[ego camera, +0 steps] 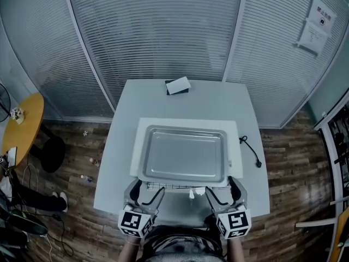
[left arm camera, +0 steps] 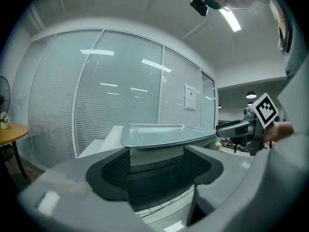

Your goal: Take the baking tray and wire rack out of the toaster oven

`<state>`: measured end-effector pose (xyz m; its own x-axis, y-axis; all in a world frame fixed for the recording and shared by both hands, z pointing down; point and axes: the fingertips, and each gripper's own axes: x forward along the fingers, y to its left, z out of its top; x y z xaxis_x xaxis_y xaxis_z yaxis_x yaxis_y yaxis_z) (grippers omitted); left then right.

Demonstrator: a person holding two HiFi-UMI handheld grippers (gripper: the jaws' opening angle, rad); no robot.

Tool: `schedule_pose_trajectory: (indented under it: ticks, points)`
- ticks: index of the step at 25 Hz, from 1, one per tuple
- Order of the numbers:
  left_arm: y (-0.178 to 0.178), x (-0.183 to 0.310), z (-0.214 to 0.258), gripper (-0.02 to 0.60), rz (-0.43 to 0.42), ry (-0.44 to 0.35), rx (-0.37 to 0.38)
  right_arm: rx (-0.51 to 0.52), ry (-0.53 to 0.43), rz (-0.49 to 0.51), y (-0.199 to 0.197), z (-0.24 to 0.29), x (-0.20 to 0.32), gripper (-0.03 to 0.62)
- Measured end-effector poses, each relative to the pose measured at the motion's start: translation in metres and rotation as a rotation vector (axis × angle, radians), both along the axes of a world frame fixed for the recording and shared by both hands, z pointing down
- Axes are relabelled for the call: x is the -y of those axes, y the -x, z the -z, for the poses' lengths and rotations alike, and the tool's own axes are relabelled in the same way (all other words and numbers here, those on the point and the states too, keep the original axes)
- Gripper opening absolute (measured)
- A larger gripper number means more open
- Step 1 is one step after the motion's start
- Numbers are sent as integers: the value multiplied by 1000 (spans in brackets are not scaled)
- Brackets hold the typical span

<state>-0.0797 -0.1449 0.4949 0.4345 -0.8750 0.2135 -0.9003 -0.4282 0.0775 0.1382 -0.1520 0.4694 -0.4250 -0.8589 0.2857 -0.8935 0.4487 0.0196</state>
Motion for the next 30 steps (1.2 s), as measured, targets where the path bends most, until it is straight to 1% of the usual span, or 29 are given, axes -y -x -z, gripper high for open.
schedule_pose_trajectory:
  ticks: [2, 6, 8, 12, 15, 17, 18, 20, 24, 26, 30]
  points:
    - [-1, 3, 2, 345, 0, -3, -11, 5, 7, 0, 1, 1, 5, 356]
    - [-1, 3, 3, 345, -8, -12, -7, 11, 18, 7, 2, 1, 13, 356]
    - [-1, 2, 3, 345, -19, -10, -23, 18, 17, 5, 3, 2, 14, 357]
    - [-2, -2, 1, 345, -38, 20, -111, 29, 12, -8, 3, 1, 11, 350]
    - [1, -7, -9, 345, -31, 54, -153, 58, 10, -16, 4, 1, 2, 344]
    - [1, -11, -19, 345, -33, 92, -189, 84, 19, -19, 4, -2, -6, 334]
    - [0, -12, -24, 345, -36, 114, -214, 94, 27, -20, 4, -4, -9, 333]
    - [-2, -16, -38, 345, -40, 168, -273, 106, 58, -16, 6, -15, -17, 310]
    - [-3, -22, -70, 345, -13, 313, -414, 121, 165, 4, 17, -53, -31, 310]
    - [-2, -23, -82, 345, 2, 370, -480, 146, 217, -8, 20, -73, -32, 310]
    - [4, -26, -107, 345, 49, 436, -525, 235, 328, -68, 23, -106, -32, 331]
